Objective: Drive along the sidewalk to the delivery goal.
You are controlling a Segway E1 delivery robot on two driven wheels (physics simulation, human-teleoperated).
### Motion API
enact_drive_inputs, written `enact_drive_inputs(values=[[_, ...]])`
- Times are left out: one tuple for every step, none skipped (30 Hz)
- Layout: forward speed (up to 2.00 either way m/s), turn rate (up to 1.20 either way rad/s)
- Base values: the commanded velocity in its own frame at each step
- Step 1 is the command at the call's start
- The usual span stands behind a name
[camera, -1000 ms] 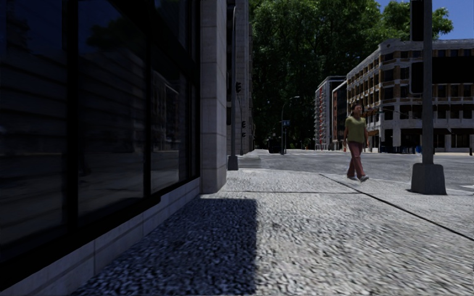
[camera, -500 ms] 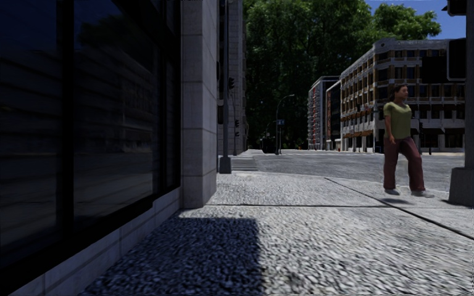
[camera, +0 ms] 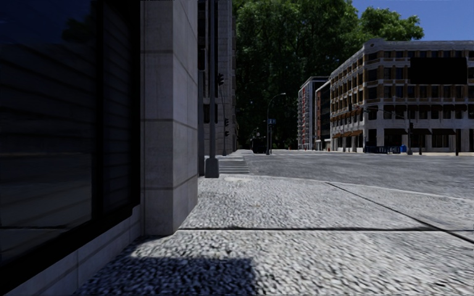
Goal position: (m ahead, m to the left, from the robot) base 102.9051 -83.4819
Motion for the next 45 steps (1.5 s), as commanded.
enact_drive_inputs(values=[[1.92,-0.09],[1.92,-0.29],[1.92,-0.37],[1.91,-0.39],[1.86,-0.40],[1.86,-0.40],[1.84,-0.40],[1.82,-0.40],[1.82,-0.40],[1.82,-0.40],[1.81,-0.40],[1.80,-0.40],[1.79,-0.38],[1.79,-0.27],[1.79,-0.27],[1.78,-0.11],[1.78,-0.07],[1.78,0.00],[1.78,0.00],[1.78,0.00],[1.78,0.00],[1.78,0.00],[1.78,0.00],[1.78,0.00],[1.78,0.00],[1.78,0.00],[1.78,0.00],[1.77,0.00],[1.77,0.00],[1.74,0.01],[1.74,0.01],[1.70,0.04],[1.68,0.05],[1.66,0.05],[1.66,0.05],[1.63,0.07],[1.58,0.15],[1.54,0.24],[1.53,0.34],[1.53,0.34],[1.50,0.40],[1.46,0.47],[1.40,0.52],[1.35,0.54],[1.35,0.54]])
